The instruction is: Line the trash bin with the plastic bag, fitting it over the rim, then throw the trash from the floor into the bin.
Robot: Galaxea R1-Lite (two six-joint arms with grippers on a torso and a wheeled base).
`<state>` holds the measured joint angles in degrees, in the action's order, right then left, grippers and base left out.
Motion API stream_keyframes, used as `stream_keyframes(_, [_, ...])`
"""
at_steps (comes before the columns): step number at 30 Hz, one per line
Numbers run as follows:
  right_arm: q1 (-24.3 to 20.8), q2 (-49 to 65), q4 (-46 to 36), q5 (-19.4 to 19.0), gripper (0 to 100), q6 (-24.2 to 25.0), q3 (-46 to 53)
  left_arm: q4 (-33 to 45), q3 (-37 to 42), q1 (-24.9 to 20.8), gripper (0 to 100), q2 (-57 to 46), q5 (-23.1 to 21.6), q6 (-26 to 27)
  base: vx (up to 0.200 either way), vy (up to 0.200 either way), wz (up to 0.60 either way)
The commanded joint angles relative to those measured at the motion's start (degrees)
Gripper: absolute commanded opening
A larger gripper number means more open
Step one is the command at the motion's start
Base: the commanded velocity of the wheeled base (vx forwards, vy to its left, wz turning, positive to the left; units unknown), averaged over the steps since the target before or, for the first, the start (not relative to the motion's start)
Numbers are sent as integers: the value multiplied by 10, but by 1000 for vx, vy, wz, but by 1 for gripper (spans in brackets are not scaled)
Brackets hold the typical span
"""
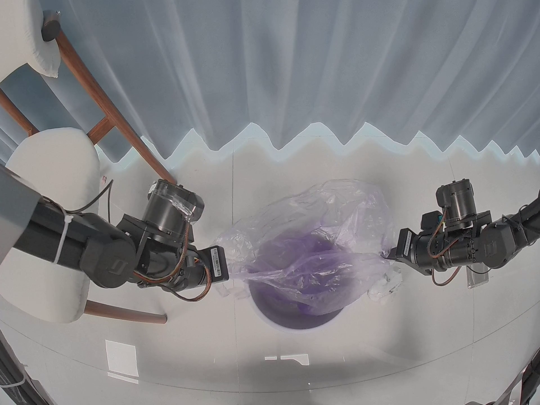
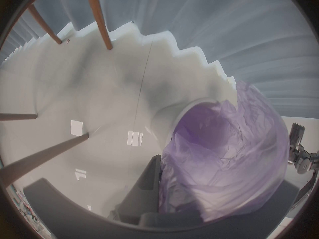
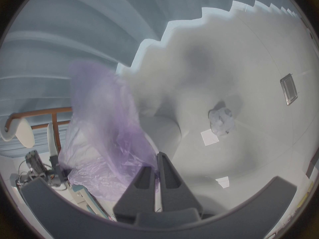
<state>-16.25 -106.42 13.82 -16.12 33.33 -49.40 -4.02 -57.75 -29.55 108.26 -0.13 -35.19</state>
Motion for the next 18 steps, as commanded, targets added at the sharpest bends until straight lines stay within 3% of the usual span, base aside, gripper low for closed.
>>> stream_keyframes(1, [17,-47,28,-4,0,2,-28,25,26,-11,0,-54,-5,-26,0,0,0])
stream_keyframes(7, [14,-96,96,-1,0,2,-74,24,-32,-5,0,-4,-5,-39,0,0,0])
stream_keyframes(13, [18,-156,94,28,0,2,-166,30,-113,21,0,85,0,-42,0,0,0])
stream_keyframes(18, [21,-174,91,31,0,2,-188,31,-131,35,0,115,0,-42,0,0,0])
